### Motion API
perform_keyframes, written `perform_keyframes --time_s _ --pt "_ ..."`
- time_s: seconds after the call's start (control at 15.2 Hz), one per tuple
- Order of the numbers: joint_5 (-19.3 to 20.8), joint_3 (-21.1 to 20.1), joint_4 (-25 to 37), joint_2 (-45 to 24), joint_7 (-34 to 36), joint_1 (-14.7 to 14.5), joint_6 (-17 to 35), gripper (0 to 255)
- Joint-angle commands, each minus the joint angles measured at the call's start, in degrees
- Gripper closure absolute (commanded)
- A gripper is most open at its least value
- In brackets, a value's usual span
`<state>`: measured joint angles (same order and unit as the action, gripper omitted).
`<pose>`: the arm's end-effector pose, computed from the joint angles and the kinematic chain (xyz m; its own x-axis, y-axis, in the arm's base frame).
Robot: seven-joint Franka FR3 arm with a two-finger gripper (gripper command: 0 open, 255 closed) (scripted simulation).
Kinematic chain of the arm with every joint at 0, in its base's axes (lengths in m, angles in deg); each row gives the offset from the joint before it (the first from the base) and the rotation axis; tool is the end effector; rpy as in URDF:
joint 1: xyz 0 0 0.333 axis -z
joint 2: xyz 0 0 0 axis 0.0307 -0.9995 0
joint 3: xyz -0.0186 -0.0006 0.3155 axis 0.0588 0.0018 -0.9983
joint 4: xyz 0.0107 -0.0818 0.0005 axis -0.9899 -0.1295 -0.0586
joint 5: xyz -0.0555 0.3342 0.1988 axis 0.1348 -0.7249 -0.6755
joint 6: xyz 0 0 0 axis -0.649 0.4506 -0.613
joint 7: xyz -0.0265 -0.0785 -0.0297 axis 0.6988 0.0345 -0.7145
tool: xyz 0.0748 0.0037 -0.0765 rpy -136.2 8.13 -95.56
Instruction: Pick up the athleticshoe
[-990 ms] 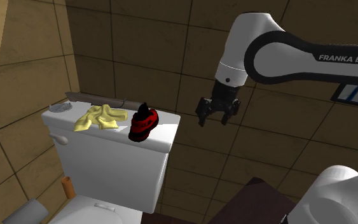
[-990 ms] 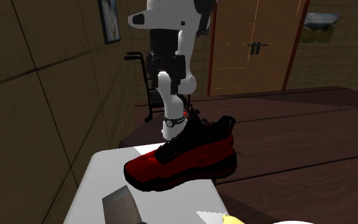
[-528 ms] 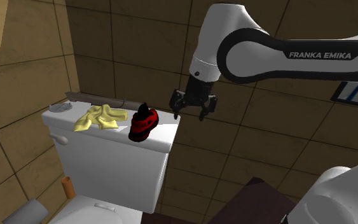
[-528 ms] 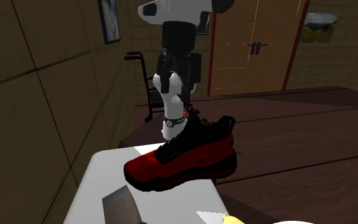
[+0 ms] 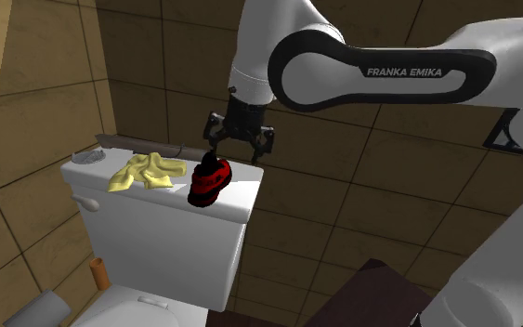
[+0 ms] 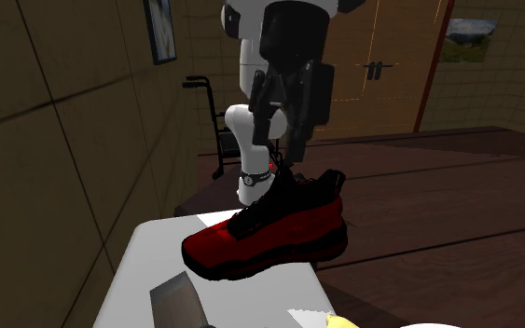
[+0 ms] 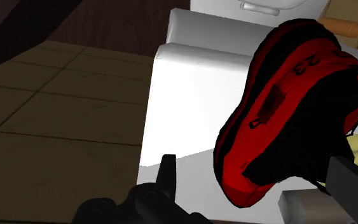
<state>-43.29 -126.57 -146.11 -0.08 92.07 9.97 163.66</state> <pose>0.4698 0.3159 0.6021 0.7489 -0.6239 0.2232 -0.6129 -0.7803 -0.1245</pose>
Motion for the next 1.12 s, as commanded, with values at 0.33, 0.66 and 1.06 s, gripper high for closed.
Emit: perform_keyframes --time_s 0.33,0.66,1.06 --pt "12.95 -2.36 12.22 -13.01 12.69 -4.08 -2.86 0" --pt "12.74 -2.15 7.21 -12.28 13.47 -3.36 1.58 0" --pt "12.73 -2.16 7.19 -12.27 13.48 -3.37 1.58 255"
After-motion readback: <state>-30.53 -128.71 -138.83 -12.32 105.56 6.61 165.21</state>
